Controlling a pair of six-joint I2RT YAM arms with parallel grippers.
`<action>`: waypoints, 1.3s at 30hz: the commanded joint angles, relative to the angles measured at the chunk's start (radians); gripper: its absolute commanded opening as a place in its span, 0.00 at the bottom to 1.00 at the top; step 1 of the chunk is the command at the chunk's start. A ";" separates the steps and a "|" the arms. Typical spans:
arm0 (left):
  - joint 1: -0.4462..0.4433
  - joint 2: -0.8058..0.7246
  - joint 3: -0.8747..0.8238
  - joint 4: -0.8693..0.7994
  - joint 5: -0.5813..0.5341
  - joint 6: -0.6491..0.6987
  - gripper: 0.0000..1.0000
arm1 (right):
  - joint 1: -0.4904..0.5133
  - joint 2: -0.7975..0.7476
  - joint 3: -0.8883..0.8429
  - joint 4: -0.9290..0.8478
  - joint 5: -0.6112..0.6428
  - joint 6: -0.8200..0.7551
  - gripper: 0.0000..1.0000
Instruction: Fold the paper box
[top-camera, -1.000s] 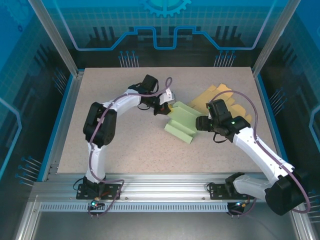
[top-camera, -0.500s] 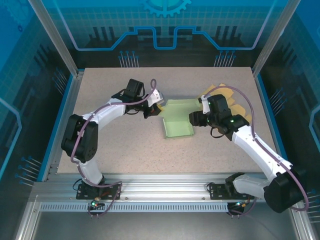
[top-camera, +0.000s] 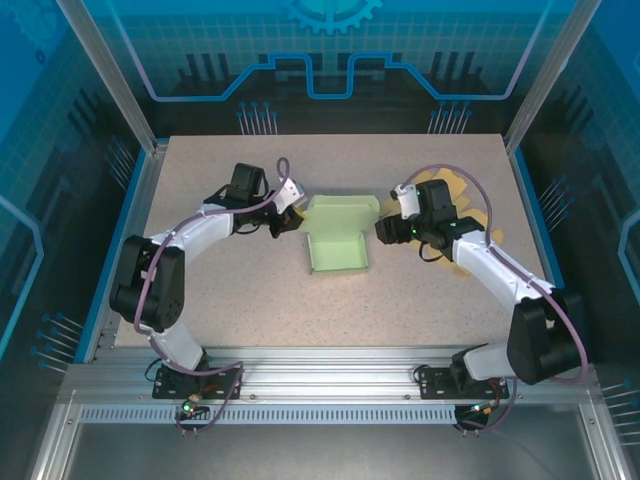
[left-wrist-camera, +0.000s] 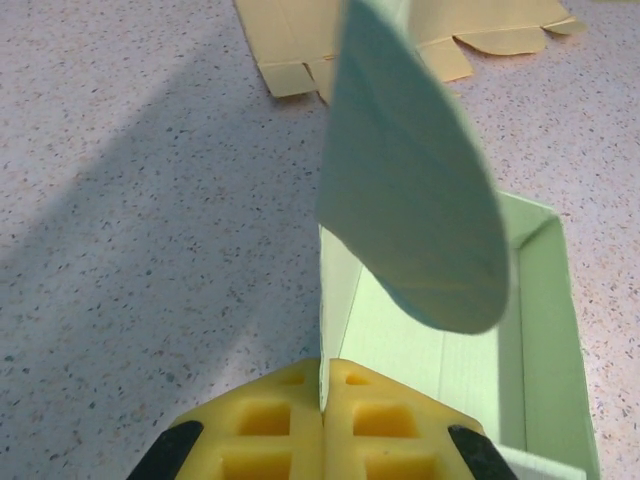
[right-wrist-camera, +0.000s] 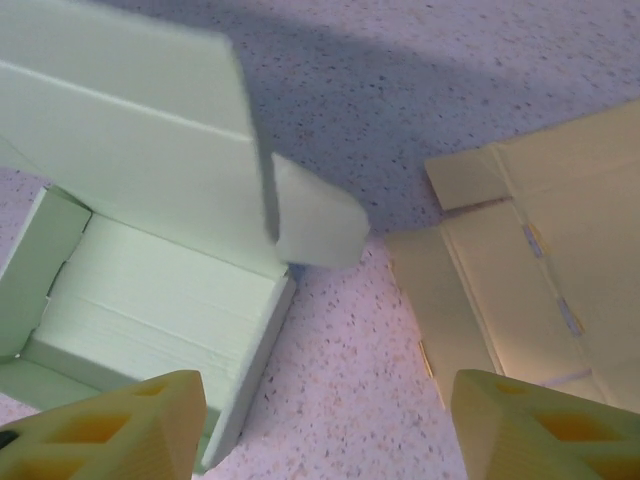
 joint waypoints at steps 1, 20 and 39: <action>0.013 0.031 0.040 -0.021 0.070 0.017 0.00 | -0.007 0.067 0.026 0.105 -0.129 -0.065 0.69; 0.057 0.151 0.180 -0.158 0.160 0.099 0.00 | -0.107 0.337 0.179 0.215 -0.330 -0.105 0.78; 0.072 0.203 0.246 -0.175 0.172 0.044 0.00 | -0.072 0.388 0.242 0.134 -0.298 -0.071 0.45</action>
